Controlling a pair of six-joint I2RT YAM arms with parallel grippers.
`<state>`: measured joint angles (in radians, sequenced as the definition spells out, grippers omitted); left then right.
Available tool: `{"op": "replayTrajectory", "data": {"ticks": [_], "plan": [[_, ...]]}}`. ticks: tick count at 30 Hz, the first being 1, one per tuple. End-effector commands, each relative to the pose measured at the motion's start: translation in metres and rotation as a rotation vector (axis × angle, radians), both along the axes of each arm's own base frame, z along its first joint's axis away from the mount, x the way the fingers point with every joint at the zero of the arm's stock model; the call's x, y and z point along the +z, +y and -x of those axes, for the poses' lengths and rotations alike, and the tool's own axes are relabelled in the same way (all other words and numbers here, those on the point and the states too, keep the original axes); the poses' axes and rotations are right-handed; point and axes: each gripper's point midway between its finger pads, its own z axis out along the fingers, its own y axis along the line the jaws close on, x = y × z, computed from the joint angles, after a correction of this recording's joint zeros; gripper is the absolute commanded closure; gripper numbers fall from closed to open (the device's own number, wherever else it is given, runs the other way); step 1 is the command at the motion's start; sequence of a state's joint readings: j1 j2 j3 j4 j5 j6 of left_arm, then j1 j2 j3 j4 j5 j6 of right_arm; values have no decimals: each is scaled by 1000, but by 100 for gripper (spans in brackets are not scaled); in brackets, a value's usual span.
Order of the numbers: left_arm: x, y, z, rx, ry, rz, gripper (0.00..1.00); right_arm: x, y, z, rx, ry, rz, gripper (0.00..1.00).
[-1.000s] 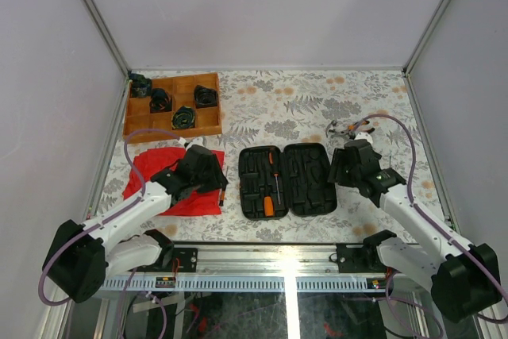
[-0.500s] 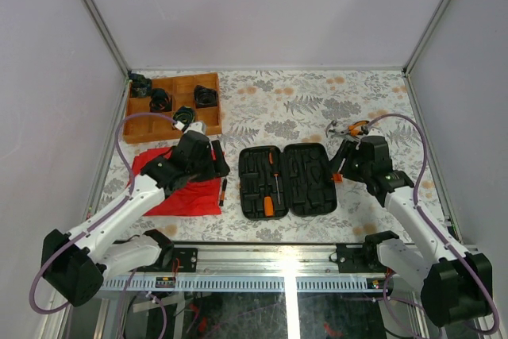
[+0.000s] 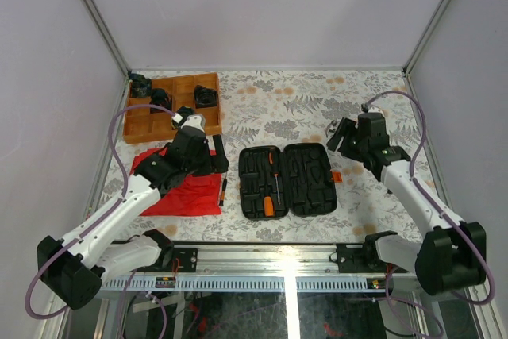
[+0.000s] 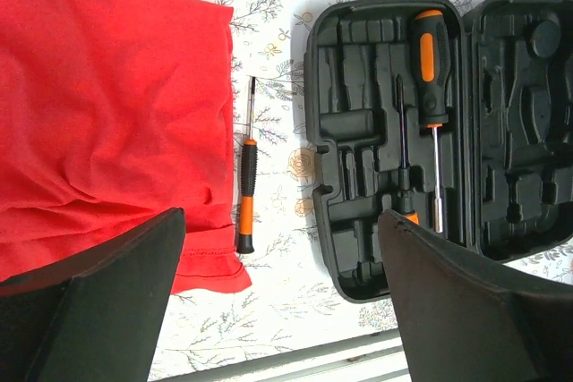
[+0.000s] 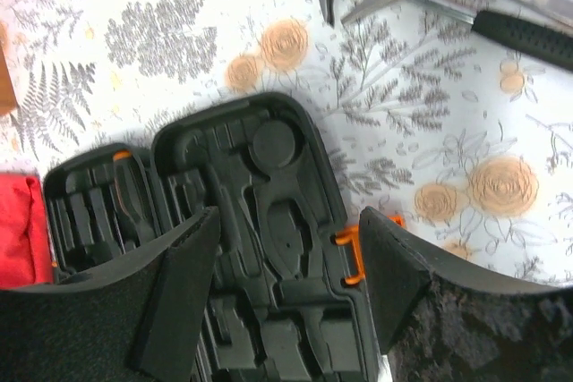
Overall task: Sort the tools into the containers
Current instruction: Adjust the hammer at the center of the board.
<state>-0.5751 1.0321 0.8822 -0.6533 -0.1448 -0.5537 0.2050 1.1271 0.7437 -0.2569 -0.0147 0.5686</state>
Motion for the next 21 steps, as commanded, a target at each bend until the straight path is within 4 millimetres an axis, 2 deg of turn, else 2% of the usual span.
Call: {"op": "replayTrajectory", "data": {"ticks": [1,4,7,15,21], "plan": [[0,9,-2,13,-26,-32,12,26,-8,-31,-18,-57,49,30],[-1,9,-2,14,-24,-33,11,34,-12,-49,-23,-59,67,30],[-2,9,-3,16,-26,-34,11,32,-17,-65,-25,-37,95,29],[-5,8,-3,12,-15,-38,10,6,-52,-93,-55,63,186,29],[-2,8,-3,13,-28,-32,10,-16,-80,-96,-18,159,259,28]]}}
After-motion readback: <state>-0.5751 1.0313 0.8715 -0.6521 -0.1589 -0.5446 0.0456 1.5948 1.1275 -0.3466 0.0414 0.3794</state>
